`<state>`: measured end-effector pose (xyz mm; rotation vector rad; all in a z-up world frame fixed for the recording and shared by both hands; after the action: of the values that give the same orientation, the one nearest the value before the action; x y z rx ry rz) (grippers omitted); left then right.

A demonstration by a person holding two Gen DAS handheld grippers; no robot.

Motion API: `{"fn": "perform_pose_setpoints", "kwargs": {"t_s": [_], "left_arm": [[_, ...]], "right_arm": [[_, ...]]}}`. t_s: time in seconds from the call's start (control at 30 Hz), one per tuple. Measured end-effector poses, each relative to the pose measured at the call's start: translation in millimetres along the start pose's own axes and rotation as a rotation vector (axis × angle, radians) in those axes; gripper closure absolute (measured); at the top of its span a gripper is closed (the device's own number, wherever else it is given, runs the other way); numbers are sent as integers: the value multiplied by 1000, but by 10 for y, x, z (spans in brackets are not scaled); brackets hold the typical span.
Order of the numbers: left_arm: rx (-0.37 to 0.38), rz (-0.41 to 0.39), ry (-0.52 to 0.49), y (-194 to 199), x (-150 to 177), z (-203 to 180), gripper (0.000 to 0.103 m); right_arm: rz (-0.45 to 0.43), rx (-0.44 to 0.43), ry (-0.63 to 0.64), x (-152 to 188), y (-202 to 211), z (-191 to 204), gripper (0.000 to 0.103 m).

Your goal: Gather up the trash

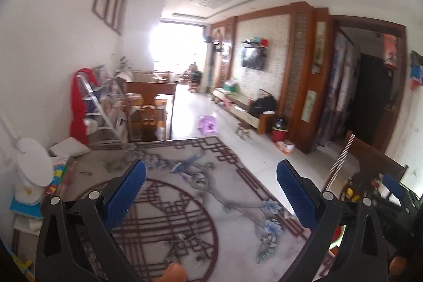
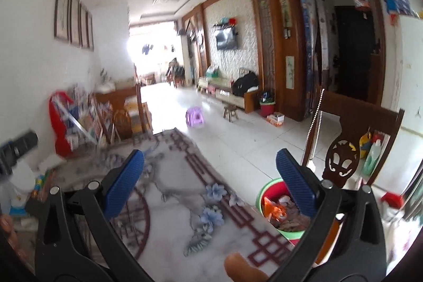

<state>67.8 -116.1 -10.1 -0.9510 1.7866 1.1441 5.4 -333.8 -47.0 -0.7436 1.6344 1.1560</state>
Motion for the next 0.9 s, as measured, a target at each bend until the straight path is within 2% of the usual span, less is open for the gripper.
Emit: {"fn": "perform_pose_setpoints", "kwargs": {"t_s": [0.07,0.43,0.9], "left_arm": [[-36,-6,-5,19,-17,34,8],[-14,78,17,59,66,96,8],[21,64,-5,177,68,70,8]], "right_arm": [[1,7,14,10,34,44,5],[25,-34,29,64,90,176,5],[43,-59,52,110,136,290,5]]}}
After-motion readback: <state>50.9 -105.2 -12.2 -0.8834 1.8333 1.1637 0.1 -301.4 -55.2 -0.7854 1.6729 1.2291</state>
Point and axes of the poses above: each gripper's, at about its wrist camera, not at the fingertips, and y roughly against the way its jaws point, z to its left, x to its underside, the point moved 7 cm from there along -y, roughly the way its jaws point, and after that the axes turned 11 degrees about y, right-handed, at the moved point
